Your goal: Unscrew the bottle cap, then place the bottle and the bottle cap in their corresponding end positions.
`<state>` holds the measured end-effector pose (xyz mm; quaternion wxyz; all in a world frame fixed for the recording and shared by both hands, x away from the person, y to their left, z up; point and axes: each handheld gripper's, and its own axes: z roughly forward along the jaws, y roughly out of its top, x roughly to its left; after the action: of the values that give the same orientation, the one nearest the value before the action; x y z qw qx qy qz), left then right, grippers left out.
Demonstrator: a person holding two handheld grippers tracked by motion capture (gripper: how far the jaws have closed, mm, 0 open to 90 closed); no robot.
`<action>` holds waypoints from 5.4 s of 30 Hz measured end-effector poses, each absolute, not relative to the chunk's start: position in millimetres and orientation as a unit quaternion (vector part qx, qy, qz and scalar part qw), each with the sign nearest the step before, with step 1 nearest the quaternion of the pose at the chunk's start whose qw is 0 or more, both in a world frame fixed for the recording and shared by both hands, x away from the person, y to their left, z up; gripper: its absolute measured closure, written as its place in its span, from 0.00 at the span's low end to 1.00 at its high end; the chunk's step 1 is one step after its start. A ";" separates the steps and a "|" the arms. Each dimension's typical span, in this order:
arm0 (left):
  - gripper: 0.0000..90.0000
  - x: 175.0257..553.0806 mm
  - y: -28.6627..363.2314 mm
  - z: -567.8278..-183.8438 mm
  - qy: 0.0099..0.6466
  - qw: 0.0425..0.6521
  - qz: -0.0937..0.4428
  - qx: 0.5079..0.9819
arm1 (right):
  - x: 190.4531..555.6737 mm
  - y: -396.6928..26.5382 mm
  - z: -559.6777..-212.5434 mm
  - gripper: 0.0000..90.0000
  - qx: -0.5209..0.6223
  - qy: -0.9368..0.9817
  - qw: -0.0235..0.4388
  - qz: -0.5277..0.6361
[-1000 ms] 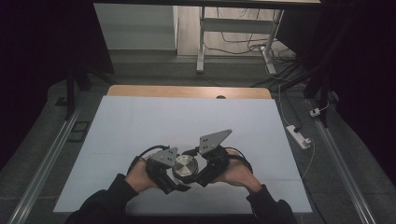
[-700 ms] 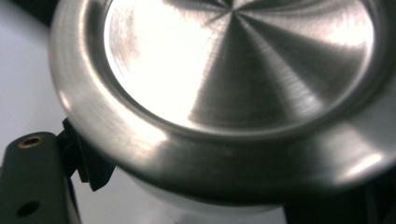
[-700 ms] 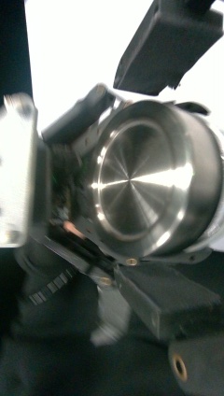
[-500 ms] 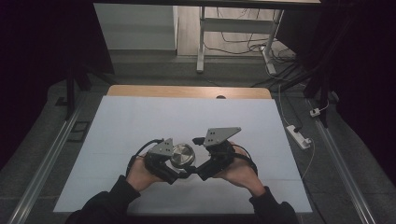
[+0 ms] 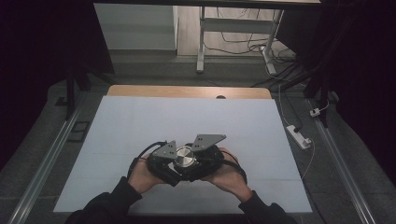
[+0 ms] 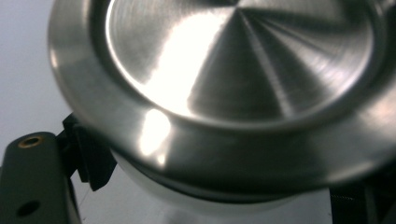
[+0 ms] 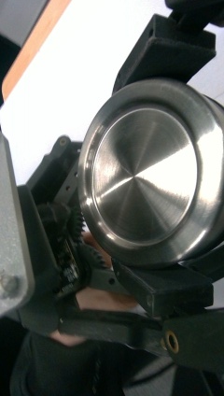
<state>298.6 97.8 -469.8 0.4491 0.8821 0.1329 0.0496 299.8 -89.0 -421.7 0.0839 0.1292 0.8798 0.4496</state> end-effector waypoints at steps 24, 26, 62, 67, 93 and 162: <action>0.17 306.7 108.7 -472.3 0.130 0.461 0.028 0.877 | 307.4 -113.9 -405.9 0.20 0.120 0.855 0.050 0.502; 0.17 308.4 111.0 -472.7 0.142 0.462 0.033 0.875 | 307.2 -115.5 -405.9 0.20 0.121 0.855 0.052 0.502; 0.17 326.7 126.2 -467.4 0.198 0.463 0.065 0.861 | 283.9 -112.2 -414.1 0.20 0.126 0.851 0.067 0.506; 0.17 331.2 127.3 -466.2 0.202 0.467 0.067 0.858 | 280.3 -112.8 -416.7 0.20 0.126 0.851 0.070 0.505; 0.17 359.4 110.2 -458.9 0.202 0.471 0.081 0.855 | 272.3 -125.5 -444.6 0.20 0.138 0.850 0.076 0.503; 0.17 425.7 82.6 -511.6 0.241 0.433 0.117 0.861 | 297.3 -103.9 -533.2 0.20 0.145 0.899 0.071 0.406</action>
<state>425.7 82.6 -511.6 0.4326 0.8609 0.2409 0.1168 297.3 -103.9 -533.2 0.0714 0.1449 0.8993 0.4063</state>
